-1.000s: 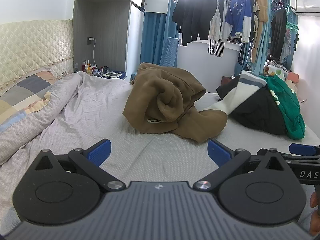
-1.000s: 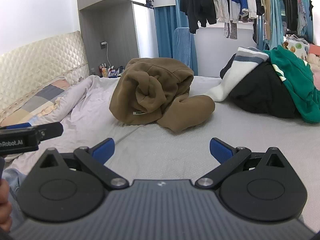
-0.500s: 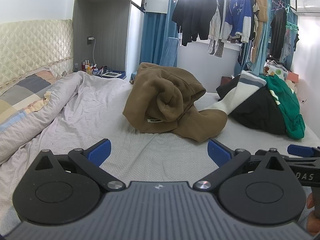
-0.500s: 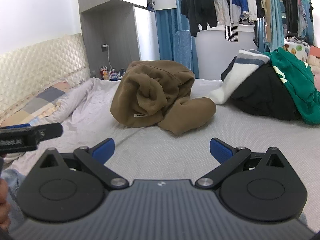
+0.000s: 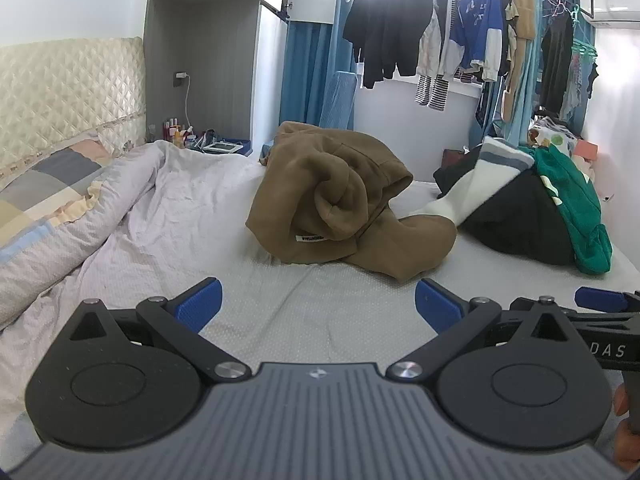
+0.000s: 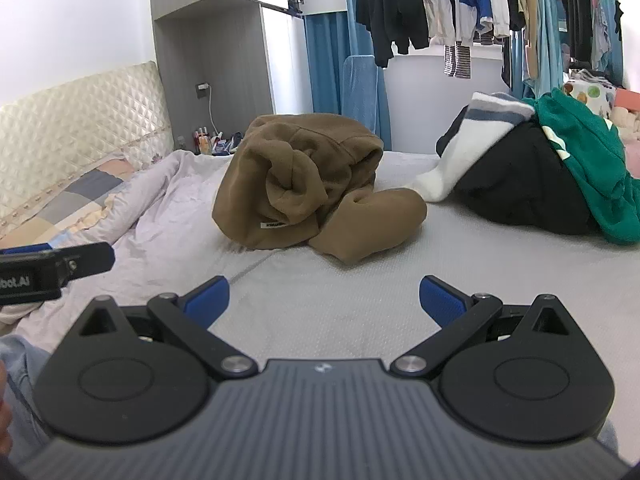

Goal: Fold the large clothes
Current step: 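Approach the crumpled brown hoodie with both open grippers, then grasp the brown hoodie with the left gripper while the right gripper grasps it too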

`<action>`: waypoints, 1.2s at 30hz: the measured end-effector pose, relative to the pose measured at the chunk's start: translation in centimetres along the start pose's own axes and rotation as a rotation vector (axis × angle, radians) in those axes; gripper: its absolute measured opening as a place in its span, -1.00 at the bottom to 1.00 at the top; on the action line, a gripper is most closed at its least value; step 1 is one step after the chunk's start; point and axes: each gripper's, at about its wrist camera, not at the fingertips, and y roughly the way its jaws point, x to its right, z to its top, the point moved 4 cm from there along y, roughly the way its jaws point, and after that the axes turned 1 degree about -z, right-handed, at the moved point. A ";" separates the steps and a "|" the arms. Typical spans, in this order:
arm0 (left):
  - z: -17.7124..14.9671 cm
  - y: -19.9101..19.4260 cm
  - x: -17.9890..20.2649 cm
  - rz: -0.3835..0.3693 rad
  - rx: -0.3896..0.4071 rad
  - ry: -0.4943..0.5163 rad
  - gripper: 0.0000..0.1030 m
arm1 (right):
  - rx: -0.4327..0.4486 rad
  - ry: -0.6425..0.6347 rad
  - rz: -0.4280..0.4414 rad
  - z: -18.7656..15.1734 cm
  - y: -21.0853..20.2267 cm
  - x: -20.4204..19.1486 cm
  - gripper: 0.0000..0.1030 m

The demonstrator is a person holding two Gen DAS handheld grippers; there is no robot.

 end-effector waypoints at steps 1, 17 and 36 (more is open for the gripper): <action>0.1 0.0 -0.1 -0.001 -0.001 -0.003 1.00 | -0.002 0.000 0.001 0.0 0.1 0.0 1.00; 1.3 4.5 -1.1 -0.010 -0.018 -0.018 1.00 | -0.010 0.011 0.007 0.5 3.2 0.1 1.00; 5.6 11.9 -1.9 -0.038 0.031 0.009 1.00 | 0.034 0.073 0.064 4.2 9.8 1.4 1.00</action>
